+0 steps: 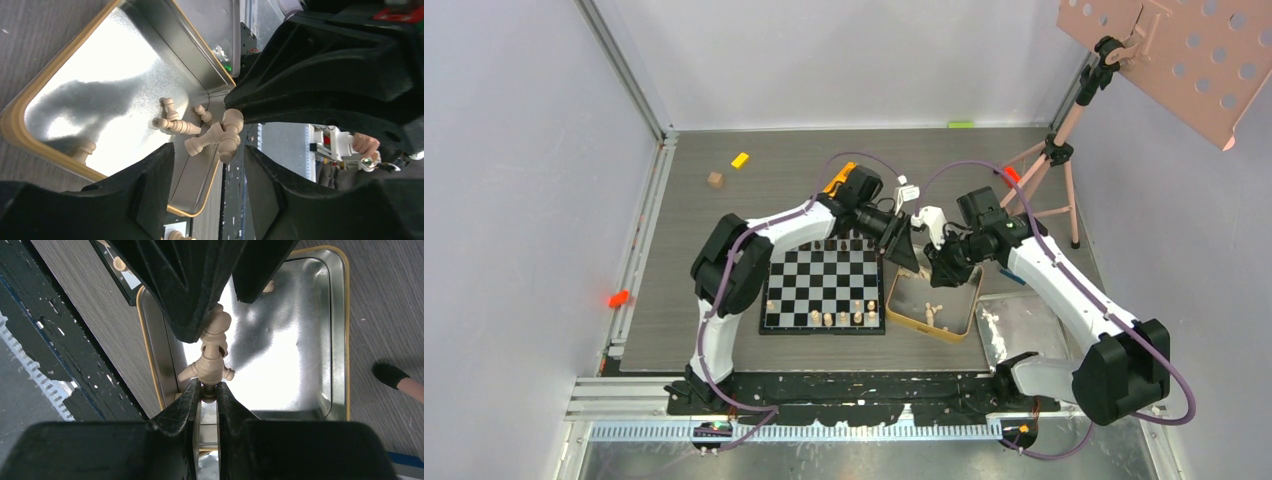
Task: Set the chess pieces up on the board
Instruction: Pick up the chess piece from the storage box.
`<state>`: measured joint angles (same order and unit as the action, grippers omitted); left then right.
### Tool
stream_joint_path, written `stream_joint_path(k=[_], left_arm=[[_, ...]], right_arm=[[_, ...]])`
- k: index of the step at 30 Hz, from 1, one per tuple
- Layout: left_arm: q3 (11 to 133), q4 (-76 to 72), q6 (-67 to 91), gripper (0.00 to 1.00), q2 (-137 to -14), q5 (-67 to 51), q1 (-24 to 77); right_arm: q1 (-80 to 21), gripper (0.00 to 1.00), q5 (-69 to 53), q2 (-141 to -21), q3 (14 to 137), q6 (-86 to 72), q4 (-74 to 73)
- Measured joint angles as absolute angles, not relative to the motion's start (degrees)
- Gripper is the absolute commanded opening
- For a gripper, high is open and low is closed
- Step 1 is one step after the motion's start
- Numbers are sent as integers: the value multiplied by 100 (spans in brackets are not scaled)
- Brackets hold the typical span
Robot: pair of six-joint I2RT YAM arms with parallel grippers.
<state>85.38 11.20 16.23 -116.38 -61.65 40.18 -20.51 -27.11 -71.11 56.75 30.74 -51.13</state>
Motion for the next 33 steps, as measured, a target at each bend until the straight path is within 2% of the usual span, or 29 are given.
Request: stream_joint_path(k=[4,11,20,22,28,33], left_arm=[[8538,779,2141,45,-11861,-6320,4062],[8538,60,2864,39,-12025,-6493,4066],[8538,-283,3175,19,-12025,-6657,4066],[8538,-287,3208,19,-12025,-6687,4066],[8538,-270,3240,31,-12025,-6716,4075],[8538,-259,3242,32,-12025,-6716,4075]], right_arm=[[-1977,2,-2757,-7076,5675,3026,-5122],[-1900,1,-2821,-7074,5664,3017,-5129],[-1839,1,-2823,-7074,5640,3017,-5146],[-1820,1,-2823,-7074,5636,3015,-5148],[-1800,1,-2821,-7076,5636,2998,-5148],[-1776,1,-2821,-7076,5636,2978,-5148]])
